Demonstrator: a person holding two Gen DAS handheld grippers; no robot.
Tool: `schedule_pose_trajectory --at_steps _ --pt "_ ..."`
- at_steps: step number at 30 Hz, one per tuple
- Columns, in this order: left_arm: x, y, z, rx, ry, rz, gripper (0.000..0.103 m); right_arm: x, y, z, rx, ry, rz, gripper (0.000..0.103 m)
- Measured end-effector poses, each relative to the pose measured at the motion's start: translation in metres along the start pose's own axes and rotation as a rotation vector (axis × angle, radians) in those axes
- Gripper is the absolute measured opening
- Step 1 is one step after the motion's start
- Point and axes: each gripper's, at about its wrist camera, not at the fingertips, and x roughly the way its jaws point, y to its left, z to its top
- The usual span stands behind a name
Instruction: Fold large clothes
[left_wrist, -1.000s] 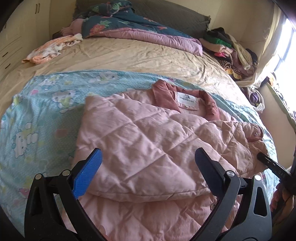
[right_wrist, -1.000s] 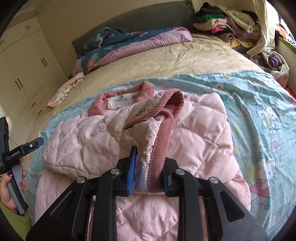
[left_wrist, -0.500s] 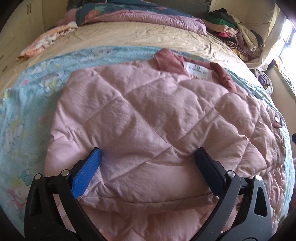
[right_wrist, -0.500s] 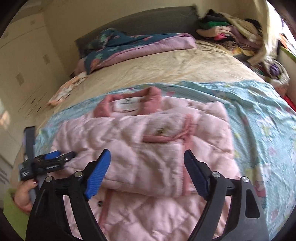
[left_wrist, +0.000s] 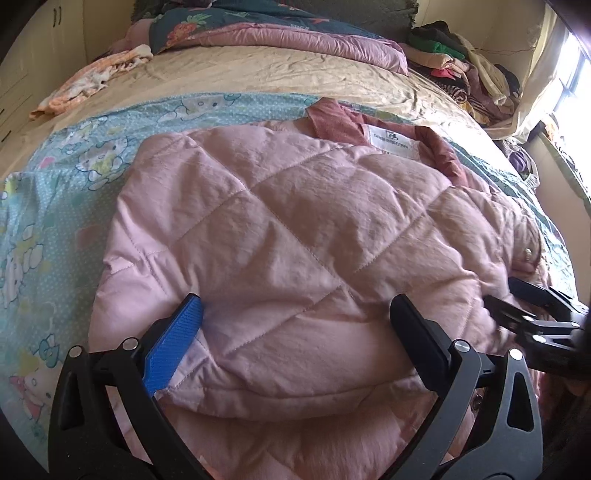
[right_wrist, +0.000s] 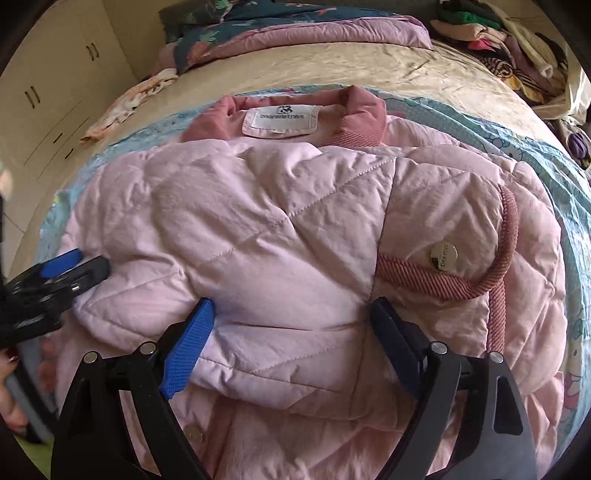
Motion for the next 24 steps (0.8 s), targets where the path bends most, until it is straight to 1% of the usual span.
schedule_pose_trajectory --at_steps 6,10,13,18,21,24 --pt "-0.024 0.008 -0.002 -0.043 -0.024 -0.027 0.095 -0.002 -0.002 -0.004 0.017 -0.02 0.01 0.088" --pt "-0.042 0.009 -0.005 -0.045 -0.048 -0.035 0.095 -0.009 0.0 -0.007 0.05 -0.017 0.006 0.088" --pt "-0.053 0.01 -0.008 -0.06 -0.067 -0.04 0.095 -0.02 -0.003 -0.009 0.082 -0.019 0.032 0.088" --pt "-0.067 0.011 -0.01 -0.064 -0.088 -0.039 0.095 -0.047 -0.012 -0.013 0.151 -0.039 0.113 0.089" --pt "-0.079 0.011 -0.013 -0.051 -0.112 -0.027 0.095 -0.064 -0.011 -0.016 0.161 -0.067 0.134 0.089" --pt "-0.091 0.008 -0.015 -0.036 -0.138 -0.016 0.095 -0.083 -0.01 -0.018 0.157 -0.105 0.141 0.093"
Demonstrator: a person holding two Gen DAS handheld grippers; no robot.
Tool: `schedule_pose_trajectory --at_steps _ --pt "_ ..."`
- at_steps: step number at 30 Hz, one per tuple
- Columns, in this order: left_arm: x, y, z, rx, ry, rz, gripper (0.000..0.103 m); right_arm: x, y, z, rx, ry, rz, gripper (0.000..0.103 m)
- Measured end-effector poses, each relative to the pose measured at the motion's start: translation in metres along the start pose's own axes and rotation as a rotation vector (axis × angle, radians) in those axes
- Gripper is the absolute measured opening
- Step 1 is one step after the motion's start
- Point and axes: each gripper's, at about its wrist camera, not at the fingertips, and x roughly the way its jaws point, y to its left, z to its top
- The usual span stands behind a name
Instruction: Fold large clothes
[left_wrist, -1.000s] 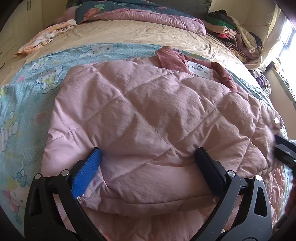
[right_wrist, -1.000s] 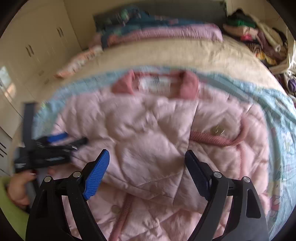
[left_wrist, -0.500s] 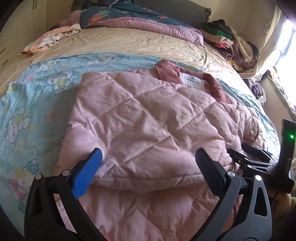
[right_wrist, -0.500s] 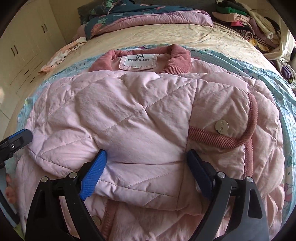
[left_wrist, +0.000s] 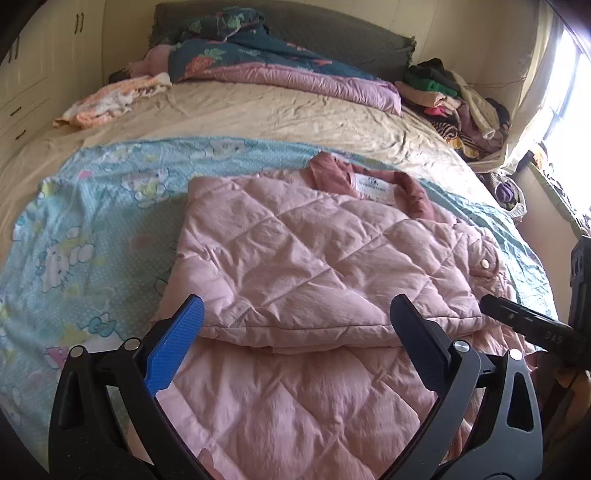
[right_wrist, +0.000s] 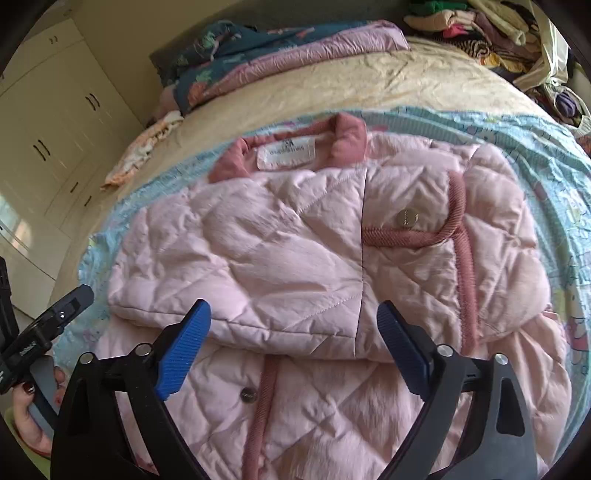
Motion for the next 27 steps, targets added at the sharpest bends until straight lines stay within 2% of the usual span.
schedule_pose_trajectory --at_steps 9,27 --pt "-0.034 -0.002 -0.006 -0.015 -0.04 -0.034 0.095 -0.052 0.01 -0.009 -0.017 -0.09 0.032 0.098" --pt "-0.089 -0.004 -0.02 -0.01 -0.101 -0.061 0.095 -0.134 0.026 -0.028 -0.055 -0.205 0.068 0.099"
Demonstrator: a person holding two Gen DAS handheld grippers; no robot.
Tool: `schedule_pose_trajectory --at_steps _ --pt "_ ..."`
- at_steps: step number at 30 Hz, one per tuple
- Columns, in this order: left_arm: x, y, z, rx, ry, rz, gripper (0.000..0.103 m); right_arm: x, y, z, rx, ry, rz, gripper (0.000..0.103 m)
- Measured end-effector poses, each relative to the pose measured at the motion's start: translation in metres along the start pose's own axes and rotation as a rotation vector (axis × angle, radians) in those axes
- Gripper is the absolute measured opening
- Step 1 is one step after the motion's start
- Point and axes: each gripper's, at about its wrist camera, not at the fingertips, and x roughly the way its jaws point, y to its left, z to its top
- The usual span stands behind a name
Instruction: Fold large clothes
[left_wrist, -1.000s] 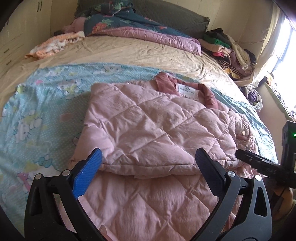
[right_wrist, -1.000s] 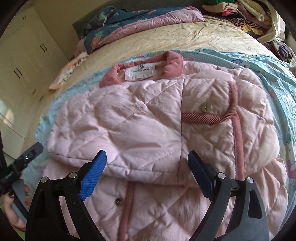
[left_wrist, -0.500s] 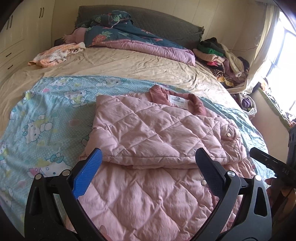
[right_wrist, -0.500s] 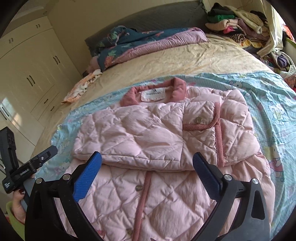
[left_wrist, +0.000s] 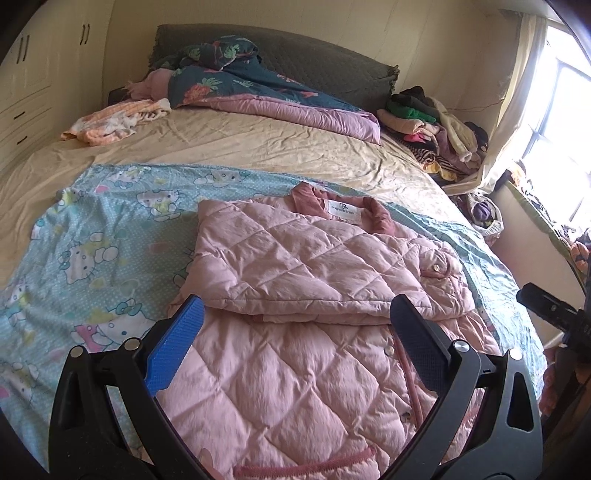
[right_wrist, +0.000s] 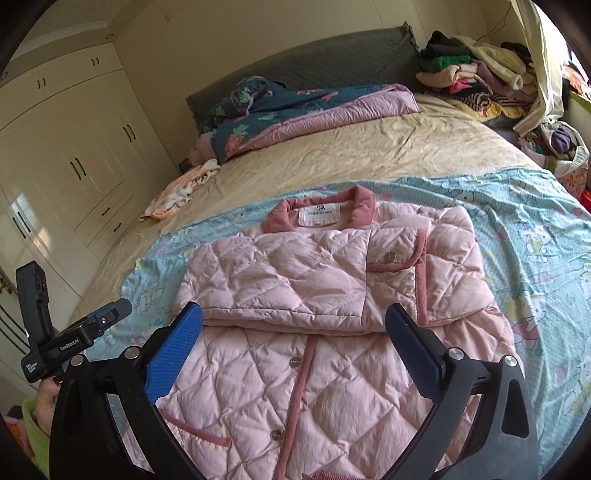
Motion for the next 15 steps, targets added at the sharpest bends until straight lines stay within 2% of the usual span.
schedule_pose_trajectory --at_steps 15 --pt "-0.038 0.009 -0.011 -0.014 -0.038 0.015 0.095 -0.045 0.007 -0.012 -0.019 -0.042 -0.011 0.099"
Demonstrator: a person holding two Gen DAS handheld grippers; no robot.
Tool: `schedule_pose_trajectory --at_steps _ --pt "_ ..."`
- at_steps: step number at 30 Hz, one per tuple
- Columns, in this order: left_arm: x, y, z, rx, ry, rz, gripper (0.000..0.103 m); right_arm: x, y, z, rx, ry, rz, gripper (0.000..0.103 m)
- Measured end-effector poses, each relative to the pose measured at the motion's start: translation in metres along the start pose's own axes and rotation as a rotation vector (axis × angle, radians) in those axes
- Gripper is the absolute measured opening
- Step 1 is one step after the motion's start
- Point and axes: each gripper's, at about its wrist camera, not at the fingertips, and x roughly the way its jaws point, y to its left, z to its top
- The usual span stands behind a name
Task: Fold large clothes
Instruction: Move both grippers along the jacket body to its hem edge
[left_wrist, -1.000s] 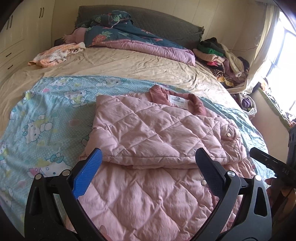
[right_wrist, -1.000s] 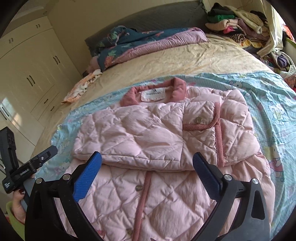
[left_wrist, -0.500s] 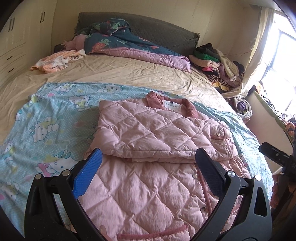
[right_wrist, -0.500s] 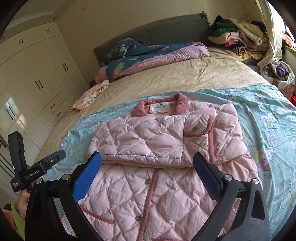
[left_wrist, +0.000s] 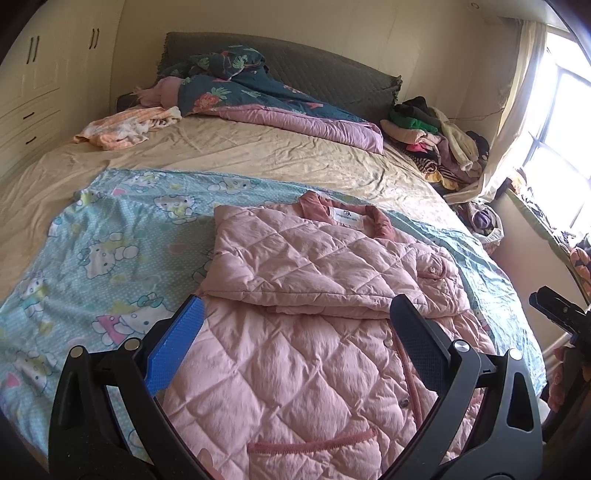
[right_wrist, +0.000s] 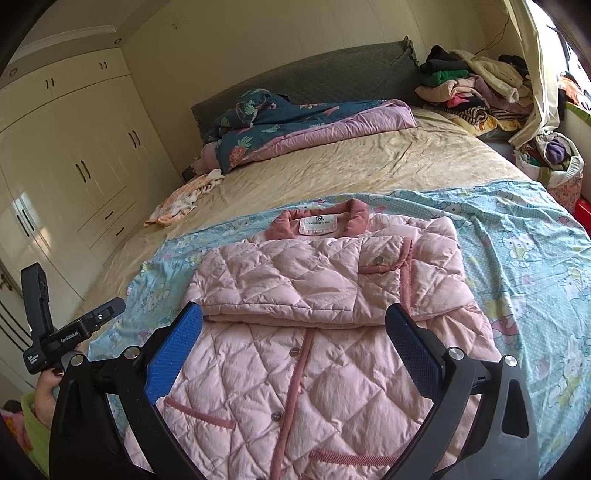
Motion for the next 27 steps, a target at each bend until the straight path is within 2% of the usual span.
schedule_pose_trajectory --at_steps 10,27 --pt "-0.019 0.006 -0.016 -0.01 -0.002 0.013 0.095 -0.03 -0.008 -0.022 -0.005 -0.013 -0.013 0.099" --pt "-0.031 0.012 -0.047 -0.005 0.012 0.038 0.095 -0.045 -0.01 -0.05 -0.037 -0.007 -0.074 0.099"
